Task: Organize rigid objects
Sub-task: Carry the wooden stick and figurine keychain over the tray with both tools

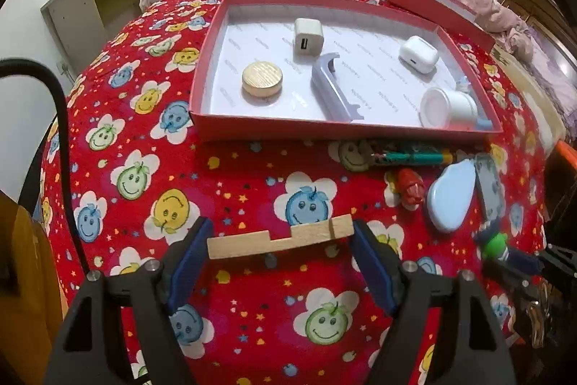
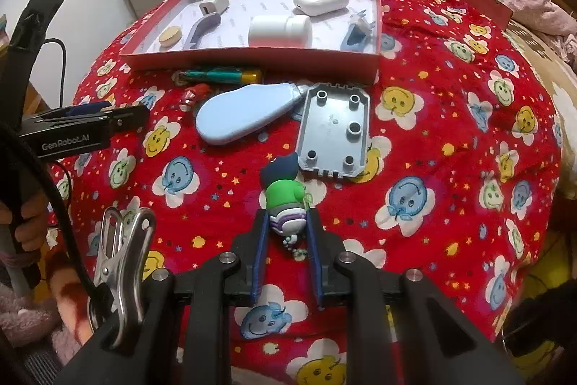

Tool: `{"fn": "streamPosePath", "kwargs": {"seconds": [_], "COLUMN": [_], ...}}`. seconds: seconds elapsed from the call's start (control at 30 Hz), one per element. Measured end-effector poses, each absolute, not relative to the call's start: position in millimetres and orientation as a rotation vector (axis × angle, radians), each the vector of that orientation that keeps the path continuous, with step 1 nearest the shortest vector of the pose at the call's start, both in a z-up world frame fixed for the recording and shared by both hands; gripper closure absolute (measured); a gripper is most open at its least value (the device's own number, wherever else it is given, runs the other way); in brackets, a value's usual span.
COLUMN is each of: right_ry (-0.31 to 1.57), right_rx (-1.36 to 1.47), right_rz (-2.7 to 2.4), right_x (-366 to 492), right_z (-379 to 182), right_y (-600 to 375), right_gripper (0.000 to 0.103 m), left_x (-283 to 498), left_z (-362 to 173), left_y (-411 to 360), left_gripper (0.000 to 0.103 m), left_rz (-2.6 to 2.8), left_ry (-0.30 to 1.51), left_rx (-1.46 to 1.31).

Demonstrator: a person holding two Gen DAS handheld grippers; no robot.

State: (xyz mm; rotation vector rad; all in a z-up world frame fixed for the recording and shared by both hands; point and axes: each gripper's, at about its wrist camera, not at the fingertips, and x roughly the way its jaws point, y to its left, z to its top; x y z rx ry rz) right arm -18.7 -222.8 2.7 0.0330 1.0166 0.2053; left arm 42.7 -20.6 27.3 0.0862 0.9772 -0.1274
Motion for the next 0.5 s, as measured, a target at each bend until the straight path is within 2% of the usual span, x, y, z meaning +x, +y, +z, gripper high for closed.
{"fn": "streamPosePath", "kwargs": {"seconds": [0.5], "right_ry": [1.011], "right_rx": [0.048], "right_rz": [0.219], "right_x": [-18.5], "right_z": [8.3], "right_y": [-224.6], "right_gripper": [0.082], "left_x": [38.4], "left_z": [41.6], "left_y": [-15.6], "left_gripper": [0.023], "left_rz": [-0.173], "left_ry": [0.939], "left_rx": [0.078]}}
